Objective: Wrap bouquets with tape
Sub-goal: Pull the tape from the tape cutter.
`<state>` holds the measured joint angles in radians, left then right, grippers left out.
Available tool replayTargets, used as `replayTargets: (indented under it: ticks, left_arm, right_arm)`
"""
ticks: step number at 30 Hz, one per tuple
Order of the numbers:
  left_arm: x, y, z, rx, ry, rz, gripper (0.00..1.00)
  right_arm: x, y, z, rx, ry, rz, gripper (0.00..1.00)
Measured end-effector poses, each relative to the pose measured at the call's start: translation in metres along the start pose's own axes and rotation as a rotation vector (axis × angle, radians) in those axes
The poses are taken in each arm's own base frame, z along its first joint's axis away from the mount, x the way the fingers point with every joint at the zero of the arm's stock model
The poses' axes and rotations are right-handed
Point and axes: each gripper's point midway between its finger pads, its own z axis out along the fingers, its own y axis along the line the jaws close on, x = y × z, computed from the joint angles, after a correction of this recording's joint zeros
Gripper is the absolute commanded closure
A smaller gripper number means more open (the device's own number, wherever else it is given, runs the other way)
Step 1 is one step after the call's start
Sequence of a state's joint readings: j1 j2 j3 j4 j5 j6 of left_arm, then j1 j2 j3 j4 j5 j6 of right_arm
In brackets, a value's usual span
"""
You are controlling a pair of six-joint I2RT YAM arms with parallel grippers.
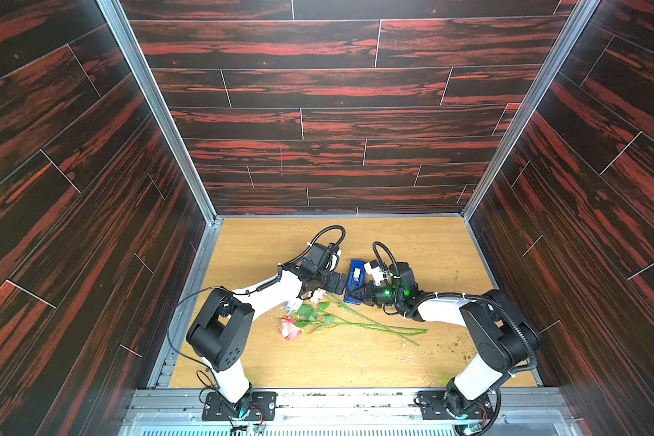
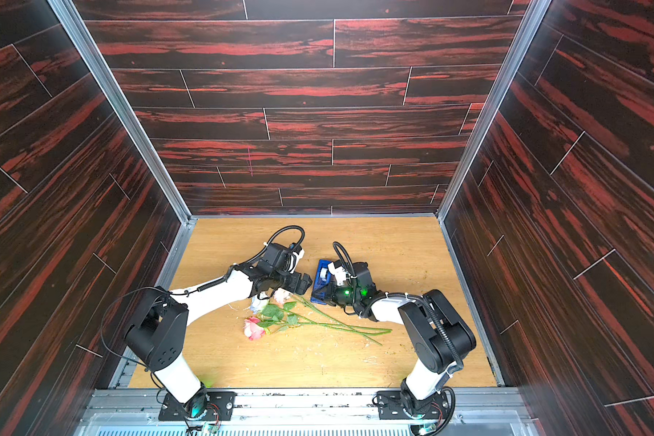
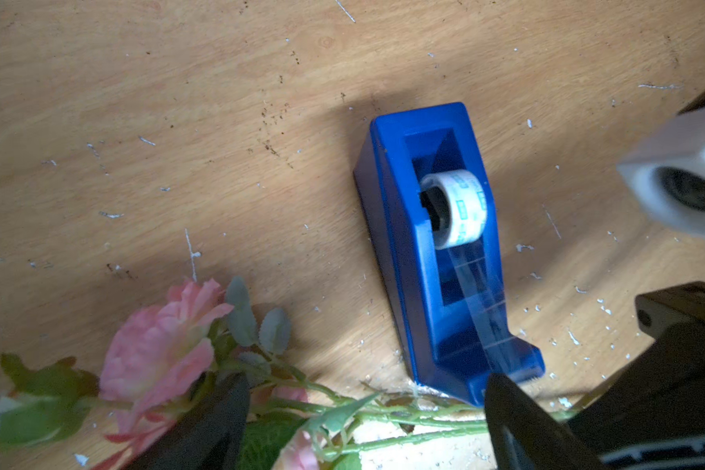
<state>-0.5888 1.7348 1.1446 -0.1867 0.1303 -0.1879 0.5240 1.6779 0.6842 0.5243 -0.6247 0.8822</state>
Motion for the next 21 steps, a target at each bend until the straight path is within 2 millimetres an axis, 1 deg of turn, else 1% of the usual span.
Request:
replayTargets:
  ticks: [8, 13, 17, 21]
  left_arm:
    - [0.000, -0.002, 0.000, 0.011, 0.002, -0.004, 0.06]
    - [0.001, -0.003, 0.000, 0.019, 0.004, -0.004, 0.06]
    - [0.001, -0.003, 0.000, 0.020, 0.006, 0.002, 0.07]
    - [0.011, -0.004, 0.002, 0.017, 0.030, 0.035, 0.07]
  right_arm:
    - [0.000, 0.002, -0.001, 0.001, -0.016, -0.004, 1.00]
    - [0.011, -0.006, -0.002, 0.012, -0.011, 0.021, 1.00]
    - [0.020, -0.007, -0.004, 0.011, -0.002, 0.031, 1.00]
    - [0.017, -0.003, -0.004, 0.003, -0.012, 0.021, 1.00]
